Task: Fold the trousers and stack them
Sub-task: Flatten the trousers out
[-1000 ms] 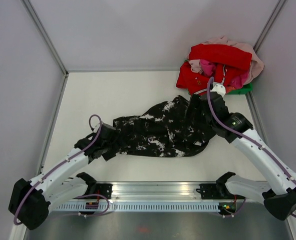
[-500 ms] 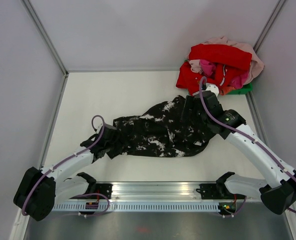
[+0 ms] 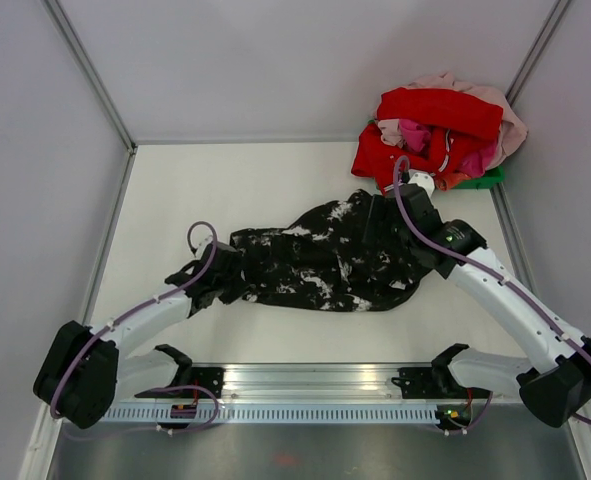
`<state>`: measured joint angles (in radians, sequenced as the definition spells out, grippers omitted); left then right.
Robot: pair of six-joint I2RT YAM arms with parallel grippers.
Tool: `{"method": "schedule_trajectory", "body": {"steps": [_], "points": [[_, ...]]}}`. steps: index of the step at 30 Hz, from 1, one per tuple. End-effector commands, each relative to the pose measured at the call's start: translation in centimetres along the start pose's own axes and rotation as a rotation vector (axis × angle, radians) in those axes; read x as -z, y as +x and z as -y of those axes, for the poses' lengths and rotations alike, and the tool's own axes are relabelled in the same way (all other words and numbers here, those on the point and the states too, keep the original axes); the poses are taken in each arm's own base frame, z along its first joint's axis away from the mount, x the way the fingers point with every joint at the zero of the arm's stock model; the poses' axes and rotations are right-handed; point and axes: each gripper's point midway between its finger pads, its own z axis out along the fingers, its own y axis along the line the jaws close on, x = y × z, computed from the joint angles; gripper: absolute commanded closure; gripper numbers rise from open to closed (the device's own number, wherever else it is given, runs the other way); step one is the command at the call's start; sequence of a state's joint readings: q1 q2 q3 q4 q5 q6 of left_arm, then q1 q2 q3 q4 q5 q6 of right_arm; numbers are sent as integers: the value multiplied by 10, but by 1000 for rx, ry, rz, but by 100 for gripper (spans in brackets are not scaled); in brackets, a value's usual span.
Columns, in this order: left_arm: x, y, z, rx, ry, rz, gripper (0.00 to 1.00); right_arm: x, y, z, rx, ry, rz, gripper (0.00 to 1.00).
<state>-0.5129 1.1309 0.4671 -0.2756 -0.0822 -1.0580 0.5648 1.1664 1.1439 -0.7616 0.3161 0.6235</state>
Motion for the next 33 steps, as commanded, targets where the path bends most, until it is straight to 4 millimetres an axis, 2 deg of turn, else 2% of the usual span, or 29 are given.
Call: {"method": "schedule_trajectory", "body": {"steps": [1,2,3,4,5,6,7,8,9,10,11,13,14,16,18,21,22,24,25,29,30,31,33], "points": [[14,-53,29,-52,11,155,98,-5,-3,3,-14,17,28,16],[33,-80,47,-35,47,219,98,-6,-2,5,-13,23,30,16],[46,-91,42,-60,9,247,98,-8,1,7,-13,26,28,16],[71,-116,62,-58,46,314,98,-8,2,6,-14,22,30,16],[96,-140,62,-49,43,403,98,-10,5,7,-13,22,23,15],[116,-155,64,-88,29,450,98,-10,4,5,-10,9,29,15],[152,-174,72,-91,27,508,98,-11,5,2,-5,-6,24,15],[174,-193,64,-81,-31,581,98,-13,5,0,-1,-15,26,15],[197,-204,62,-112,-59,625,98,-13,3,-2,-2,-25,28,15],[230,-213,64,-113,-77,670,98,-16,5,-7,6,-43,16,15],[247,-222,56,-112,-132,718,98,-17,6,-10,24,-59,13,14],[278,-225,46,-116,-189,742,98,-22,4,-17,34,-87,13,11],[285,-226,40,-109,-223,753,98,-24,7,-23,48,-118,-1,9],[288,-220,32,-90,-242,737,98,-32,8,-32,74,-146,-10,7],[276,-204,22,-76,-260,667,98,-39,12,-41,85,-189,-24,7],[238,-173,0,-37,-310,542,98,-56,26,-47,83,-212,-62,7],[219,-159,-15,-35,-354,484,98,-66,35,-46,83,-202,-90,7],[204,-139,-29,35,-368,434,98,-76,48,-43,86,-184,-129,7],[190,-126,-45,48,-413,397,98,-84,57,-39,81,-158,-157,8],[184,-111,-67,134,-438,420,98,-102,85,-34,81,-156,-223,8],[185,-111,-69,164,-437,433,98,-105,85,-41,76,-185,-220,9],[187,-110,-73,168,-452,435,98,-110,95,-45,76,-207,-258,10],[188,-111,-77,173,-471,445,98,-110,102,-64,86,-283,-286,13]]}}
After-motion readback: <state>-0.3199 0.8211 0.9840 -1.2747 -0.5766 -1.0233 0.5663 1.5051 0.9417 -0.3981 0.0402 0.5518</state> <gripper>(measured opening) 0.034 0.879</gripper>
